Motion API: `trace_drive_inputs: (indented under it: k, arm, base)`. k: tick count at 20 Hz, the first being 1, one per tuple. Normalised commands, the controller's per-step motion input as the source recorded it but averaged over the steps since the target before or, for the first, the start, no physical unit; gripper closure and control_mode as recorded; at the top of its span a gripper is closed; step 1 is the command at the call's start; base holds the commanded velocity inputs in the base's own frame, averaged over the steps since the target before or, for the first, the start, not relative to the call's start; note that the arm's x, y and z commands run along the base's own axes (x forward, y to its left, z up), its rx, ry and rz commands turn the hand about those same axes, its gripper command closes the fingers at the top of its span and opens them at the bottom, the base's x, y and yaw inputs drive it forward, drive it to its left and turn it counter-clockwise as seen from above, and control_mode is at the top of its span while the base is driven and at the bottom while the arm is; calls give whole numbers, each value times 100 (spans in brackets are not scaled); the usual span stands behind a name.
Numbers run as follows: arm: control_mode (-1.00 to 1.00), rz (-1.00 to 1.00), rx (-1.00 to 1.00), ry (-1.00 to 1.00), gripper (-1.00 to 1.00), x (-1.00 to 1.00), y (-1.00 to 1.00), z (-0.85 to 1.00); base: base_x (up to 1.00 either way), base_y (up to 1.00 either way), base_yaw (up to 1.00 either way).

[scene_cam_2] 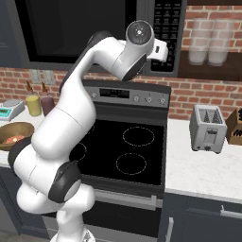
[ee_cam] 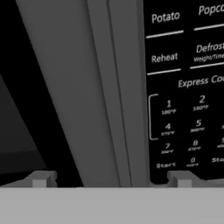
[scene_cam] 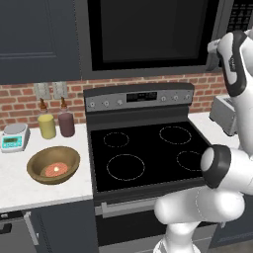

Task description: Open the microwave, place the bowl with waffle inside the microwave, then close the microwave door and turn it on.

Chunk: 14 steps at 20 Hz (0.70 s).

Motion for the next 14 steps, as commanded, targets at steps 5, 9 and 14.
trace_drive_inputs:
  k: [5,9,14]
  arm:
    - [-100,0,0,0,-100,14,0,-13]
    - [-100,0,0,0,-100,18,0,-12]
    - [-100,0,0,0,-100,14,0,-7]
  base:
    - [0,0,0]
    - [0,0,0]
    - [0,0,0]
